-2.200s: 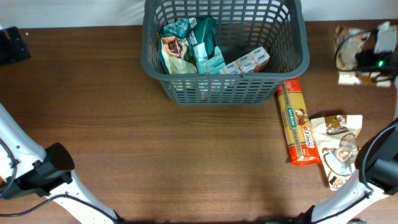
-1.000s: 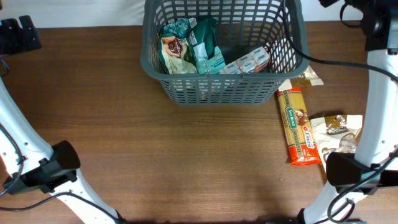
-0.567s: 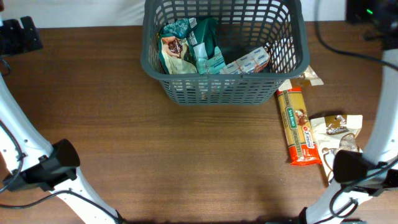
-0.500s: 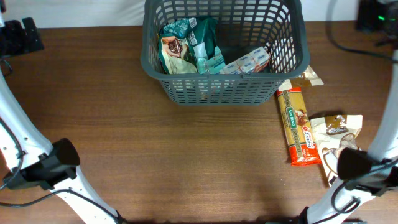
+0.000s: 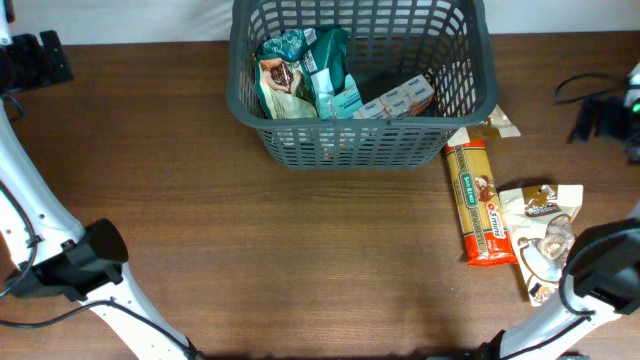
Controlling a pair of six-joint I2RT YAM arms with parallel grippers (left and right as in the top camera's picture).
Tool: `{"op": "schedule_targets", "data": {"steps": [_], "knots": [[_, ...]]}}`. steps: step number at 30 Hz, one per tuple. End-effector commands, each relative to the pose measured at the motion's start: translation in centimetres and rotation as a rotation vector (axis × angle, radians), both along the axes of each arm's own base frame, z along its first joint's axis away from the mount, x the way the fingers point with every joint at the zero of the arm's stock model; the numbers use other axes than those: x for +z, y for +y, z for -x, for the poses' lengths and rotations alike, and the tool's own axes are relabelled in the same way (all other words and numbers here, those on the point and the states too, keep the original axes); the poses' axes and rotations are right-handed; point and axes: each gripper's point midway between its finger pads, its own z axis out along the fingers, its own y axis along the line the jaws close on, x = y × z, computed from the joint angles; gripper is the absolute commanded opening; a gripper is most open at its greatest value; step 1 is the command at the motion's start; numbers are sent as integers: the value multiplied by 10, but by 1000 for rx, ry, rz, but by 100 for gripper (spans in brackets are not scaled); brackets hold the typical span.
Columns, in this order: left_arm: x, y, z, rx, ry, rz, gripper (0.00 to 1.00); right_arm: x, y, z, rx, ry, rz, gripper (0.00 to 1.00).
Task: Pack container
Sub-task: 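Lift the rice bag with the right gripper toward the basket, then lower the rice bag into the grey basket and open the right gripper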
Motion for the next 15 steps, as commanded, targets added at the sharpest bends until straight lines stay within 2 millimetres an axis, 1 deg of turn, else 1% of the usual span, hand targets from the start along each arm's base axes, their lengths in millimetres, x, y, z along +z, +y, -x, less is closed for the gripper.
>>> {"op": "schedule_targets", "data": {"steps": [1,2,4,6,8,9,12,15], "knots": [[-1,2,-2,-22,3,-16,99,-28,16,14,33,89,-95,99],[-1,2,-1,-27,4,-21,99,-40,20,23,69,137,-123,99],[-1,2,-2,-29,4,-22,99,-60,27,36,124,201,-166,99],[-1,2,-3,-29,0,-24,99,-77,33,47,165,247,-200,99],[1,3,-4,-29,-8,-28,99,-88,36,53,186,274,-221,99],[2,3,-5,-29,-13,-31,99,-97,39,58,199,293,-235,99],[2,4,-5,-29,-13,-31,99,-111,39,59,244,289,-237,99],[2,4,-5,-29,-14,-32,99,-129,26,56,293,280,-169,99]]}}
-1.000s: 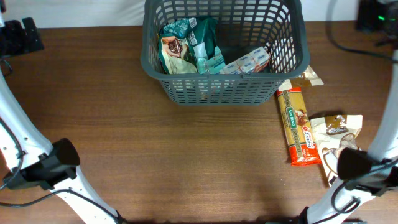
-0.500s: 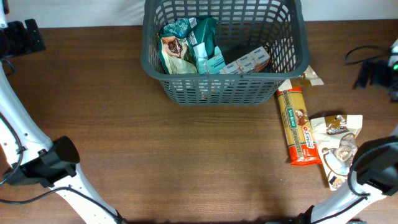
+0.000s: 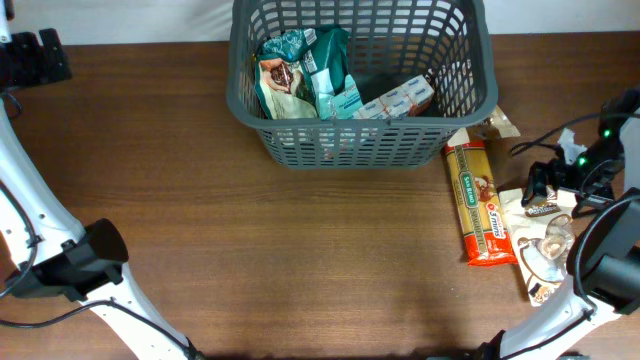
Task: Pack container
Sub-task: 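Lower the rice bag into the grey basket and open the right gripper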
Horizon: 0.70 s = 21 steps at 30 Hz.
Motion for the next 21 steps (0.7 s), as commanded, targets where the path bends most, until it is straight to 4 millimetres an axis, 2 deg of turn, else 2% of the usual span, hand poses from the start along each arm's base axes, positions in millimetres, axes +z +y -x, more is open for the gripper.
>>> {"op": "schedule_targets", "data": {"steps": [1,7,12,21], "knots": [[-1,2,-2,-13,1,-9,99,-18,-11,1,111,-14,37,100],[0,3,-3,-18,-5,-18,99,-29,-30,-19,287,-109,98,97],[0,3,-3,-18,-5,-18,99,-34,-43,-24,353,-122,146,97],[3,4,-6,-18,-22,-26,99,-70,-39,9,315,-37,73,97]]}}
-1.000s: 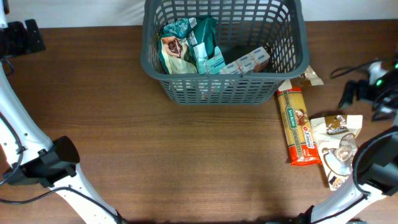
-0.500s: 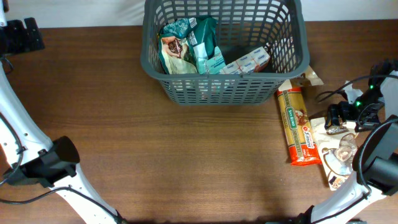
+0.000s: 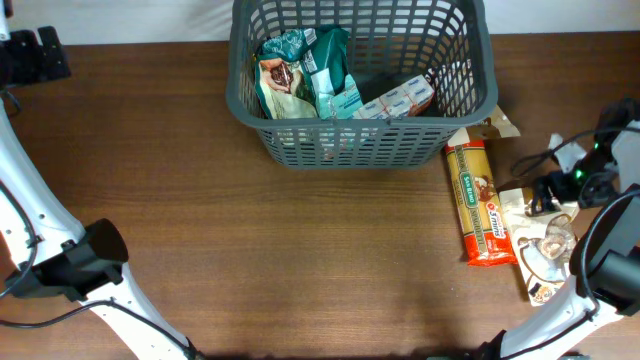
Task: Pack container
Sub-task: 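Lower the rice bag into the grey basket and open the right gripper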
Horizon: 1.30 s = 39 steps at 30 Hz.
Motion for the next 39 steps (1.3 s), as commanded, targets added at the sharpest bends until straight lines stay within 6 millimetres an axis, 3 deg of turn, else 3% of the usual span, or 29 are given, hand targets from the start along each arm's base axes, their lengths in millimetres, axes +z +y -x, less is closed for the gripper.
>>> {"op": "schedule_targets", "data": {"steps": [1,8,10,11,13,14,21,25,26,28,31,34,39], "knots": [[0,3,-3,-12,-7,-12,99,-31,4,29,-6,93,-42,97],[1,4,-6,-12,-17,-18,99,-70,13,55,-26,113,-57,96],[1,4,-7,-12,-19,-19,99,-79,16,59,-26,109,-58,91],[1,4,-7,-12,-20,-19,99,-85,19,61,-30,101,-63,78],[1,4,-7,-11,-20,-19,99,-93,24,61,-43,82,-73,23],[1,4,-7,-11,-20,-19,99,-96,26,61,-48,71,-80,7],[1,4,-7,-11,-20,-19,99,-102,31,37,-110,-44,-114,4],[1,4,-7,-11,-20,-19,99,-93,31,-4,-208,-195,-167,4],[1,4,-7,-11,-20,-19,99,-79,29,-34,-270,-296,-212,4],[1,4,-7,-11,-20,-19,99,-53,29,-72,-315,-423,-292,4],[1,4,-7,-11,-20,-19,99,10,30,-133,-338,-634,-439,4],[2,5,-7,-12,-22,-20,99,90,30,-188,-345,-825,-532,4],[3,5,-8,-14,-30,-20,99,235,58,-247,-127,-1131,-548,4]]}}
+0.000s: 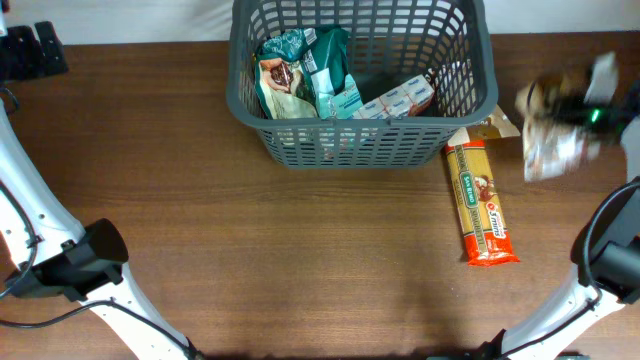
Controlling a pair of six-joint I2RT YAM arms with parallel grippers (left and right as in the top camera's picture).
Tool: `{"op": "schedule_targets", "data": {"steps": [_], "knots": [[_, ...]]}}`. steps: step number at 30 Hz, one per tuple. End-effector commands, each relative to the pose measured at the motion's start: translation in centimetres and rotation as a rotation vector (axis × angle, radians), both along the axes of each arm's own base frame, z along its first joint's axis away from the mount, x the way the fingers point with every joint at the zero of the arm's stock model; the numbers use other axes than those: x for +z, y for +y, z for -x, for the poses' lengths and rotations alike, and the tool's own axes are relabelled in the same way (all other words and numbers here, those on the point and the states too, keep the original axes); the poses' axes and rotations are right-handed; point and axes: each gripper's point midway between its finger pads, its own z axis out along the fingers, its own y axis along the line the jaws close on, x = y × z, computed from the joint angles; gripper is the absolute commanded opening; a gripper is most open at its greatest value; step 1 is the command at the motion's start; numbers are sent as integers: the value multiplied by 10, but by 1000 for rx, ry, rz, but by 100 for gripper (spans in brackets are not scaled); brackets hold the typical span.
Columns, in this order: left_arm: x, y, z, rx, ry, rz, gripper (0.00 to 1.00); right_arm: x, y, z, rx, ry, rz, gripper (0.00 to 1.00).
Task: Pack container
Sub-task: 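Lower the rice bag into the grey basket and open the right gripper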
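Note:
The grey mesh basket point(470, 100) stands at the back middle of the table and holds green and teal packets point(315, 65) and a flat box point(400, 98). My right gripper point(580, 112) is at the right edge, shut on a white snack bag point(545, 140), which hangs blurred above the table to the right of the basket. A long orange pasta packet point(482, 205) lies on the table just right of the basket's front corner. My left gripper point(35, 50) rests at the far back left, away from everything; its jaws are too dark to read.
A small brownish packet point(500, 124) pokes out by the basket's right front corner, behind the pasta. The white left arm point(40, 220) runs down the left edge and the right arm point(600, 260) down the right edge.
The white snack bag has left the table at the front right, where it lay beside the pasta. It now hangs in my right gripper, higher and further back, level with the basket's front wall.
At first the right gripper was at the far right edge, off the items. Then it stood over the white snack bag beside the pasta, and it stayed low on the bag. Now the bag is lifted clear and held near the basket's right side.

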Motion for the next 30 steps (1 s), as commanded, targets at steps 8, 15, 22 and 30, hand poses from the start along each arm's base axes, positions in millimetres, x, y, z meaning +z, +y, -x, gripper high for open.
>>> {"op": "schedule_targets", "data": {"steps": [8,15,22,30], "knots": [[-3,2,-2,-13,5,-4,99,307,143,-36,311,-700,147,4],[-4,2,-2,-13,5,-4,99,333,276,-17,563,-805,115,4],[-5,1,-1,-13,11,-1,99,229,365,-19,689,-544,215,4],[-5,1,-1,-14,11,0,99,148,366,-4,707,-244,321,99]]}}
